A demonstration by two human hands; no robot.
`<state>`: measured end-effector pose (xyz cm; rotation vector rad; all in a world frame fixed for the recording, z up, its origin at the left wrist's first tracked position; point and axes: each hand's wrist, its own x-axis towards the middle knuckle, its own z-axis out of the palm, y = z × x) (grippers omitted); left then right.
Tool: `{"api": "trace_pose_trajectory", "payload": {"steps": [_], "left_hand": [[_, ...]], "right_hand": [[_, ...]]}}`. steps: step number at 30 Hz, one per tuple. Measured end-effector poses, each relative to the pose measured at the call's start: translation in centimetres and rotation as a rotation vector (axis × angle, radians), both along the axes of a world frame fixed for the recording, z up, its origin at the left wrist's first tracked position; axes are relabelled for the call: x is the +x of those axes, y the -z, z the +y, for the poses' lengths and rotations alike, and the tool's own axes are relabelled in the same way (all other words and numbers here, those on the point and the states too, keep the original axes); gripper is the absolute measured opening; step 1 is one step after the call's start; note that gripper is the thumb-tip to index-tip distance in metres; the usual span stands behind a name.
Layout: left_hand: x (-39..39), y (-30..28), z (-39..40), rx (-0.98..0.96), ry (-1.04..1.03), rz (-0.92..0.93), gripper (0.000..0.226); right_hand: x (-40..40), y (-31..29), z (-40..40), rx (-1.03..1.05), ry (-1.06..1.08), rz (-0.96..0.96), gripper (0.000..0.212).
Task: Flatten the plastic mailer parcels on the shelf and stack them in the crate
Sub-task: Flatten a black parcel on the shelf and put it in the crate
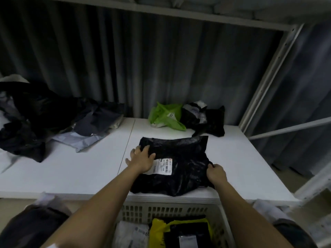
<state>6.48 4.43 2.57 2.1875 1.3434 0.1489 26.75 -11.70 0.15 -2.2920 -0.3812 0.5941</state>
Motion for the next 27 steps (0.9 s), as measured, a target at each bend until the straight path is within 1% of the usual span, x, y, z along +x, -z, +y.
{"api": "trace_pose_trajectory", "payload": {"steps": [2,3,4,5,6,7,8,10,13,16,19,24,26,27], "left_hand": [[0.4,2.3,0.2,-0.054,0.058,0.103,0.058],[0.8,3.4,0.5,-0.071,0.088,0.158,0.059],[1.1,4.4,0.7,-0.075,0.11,0.2,0.061],[1.2,5.1,0.8,-0.064,0.125,0.224,0.062],[1.3,5.5,0.8,-0.05,0.135,0.237,0.063],[1.7,6.0,1.0,-0.033,0.143,0.24,0.064],[2.2,6.4,1.2,-0.02,0.152,0.239,0.066],[3.1,6.9,1.7,0.02,0.183,0.235,0.068],[4.4,7.5,2.7,0.13,0.22,0.237,0.071],[5.5,8.3,4.0,0.177,0.258,0.275,0.074],[6.5,9.1,4.8,0.151,0.257,0.293,0.077],[7.3,10.1,5.3,0.094,0.233,0.303,0.078],[7.5,10.1,5.4,0.087,0.229,0.278,0.078],[7.7,10.1,5.3,0.09,0.23,0.252,0.078]], "right_hand": [[-0.1,0.6,0.0,-0.148,-0.078,-0.149,0.036],[0.0,1.0,0.2,-0.222,-0.098,-0.29,0.04],[0.1,1.3,0.7,-0.254,-0.131,-0.463,0.045],[0.1,1.5,1.2,-0.231,-0.201,-0.626,0.049],[0.1,1.6,1.9,-0.18,-0.305,-0.735,0.055],[0.2,2.0,2.8,-0.141,-0.404,-0.812,0.061],[0.5,2.3,3.8,-0.148,-0.495,-0.846,0.066],[1.0,3.5,5.2,-0.241,-0.6,-0.815,0.074],[1.8,5.9,6.2,-0.352,-0.606,-0.629,0.075],[1.9,7.8,6.5,-0.361,-0.643,-0.633,0.093],[2.1,9.0,6.6,-0.36,-0.691,-0.616,0.089],[2.3,9.5,6.9,-0.431,-0.707,-0.601,0.083],[2.3,8.9,7.7,-0.388,-0.673,-0.578,0.083],[2.3,8.6,8.2,-0.342,-0.649,-0.602,0.083]]}}
